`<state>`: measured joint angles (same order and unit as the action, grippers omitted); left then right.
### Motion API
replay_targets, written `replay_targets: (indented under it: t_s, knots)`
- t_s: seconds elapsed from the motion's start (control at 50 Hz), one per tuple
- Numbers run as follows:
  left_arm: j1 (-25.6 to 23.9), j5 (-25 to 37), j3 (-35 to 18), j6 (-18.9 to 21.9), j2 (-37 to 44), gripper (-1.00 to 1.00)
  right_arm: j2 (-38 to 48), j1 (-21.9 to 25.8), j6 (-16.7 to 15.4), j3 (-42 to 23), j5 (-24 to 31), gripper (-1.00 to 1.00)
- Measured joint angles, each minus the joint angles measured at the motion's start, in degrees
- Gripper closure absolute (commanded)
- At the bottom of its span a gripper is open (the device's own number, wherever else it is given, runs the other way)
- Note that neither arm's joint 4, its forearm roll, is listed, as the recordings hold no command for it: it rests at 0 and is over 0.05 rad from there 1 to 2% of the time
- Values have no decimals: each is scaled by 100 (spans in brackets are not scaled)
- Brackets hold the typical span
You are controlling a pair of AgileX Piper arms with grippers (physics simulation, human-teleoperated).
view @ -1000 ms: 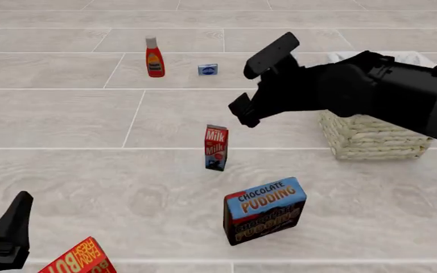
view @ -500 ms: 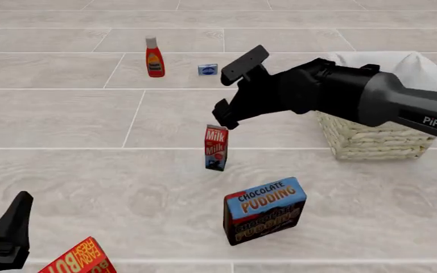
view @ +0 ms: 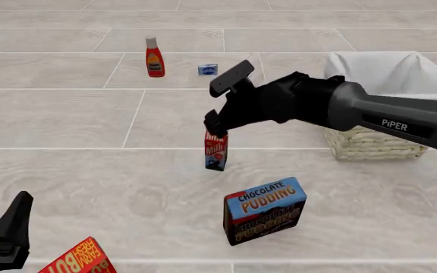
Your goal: Pick the milk and place it in the basket.
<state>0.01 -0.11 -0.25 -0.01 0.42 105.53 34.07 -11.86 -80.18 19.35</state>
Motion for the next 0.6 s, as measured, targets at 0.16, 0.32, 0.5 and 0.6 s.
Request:
replay_targets:
  t_s: [0.16, 0.32, 0.5, 0.6]
  knots:
    - [0, 0, 0, 0, 0, -100, 193, -1, 15, -45, -79, -100]
    - [0, 0, 0, 0, 0, -100, 408, -17, 20, -147, -118, -100]
    - [0, 0, 0, 0, 0, -100, 605, 20, 71, -189, -203, -100]
    - [0, 0, 0, 0, 0, -100, 688, 42, 118, -177, -268, -100]
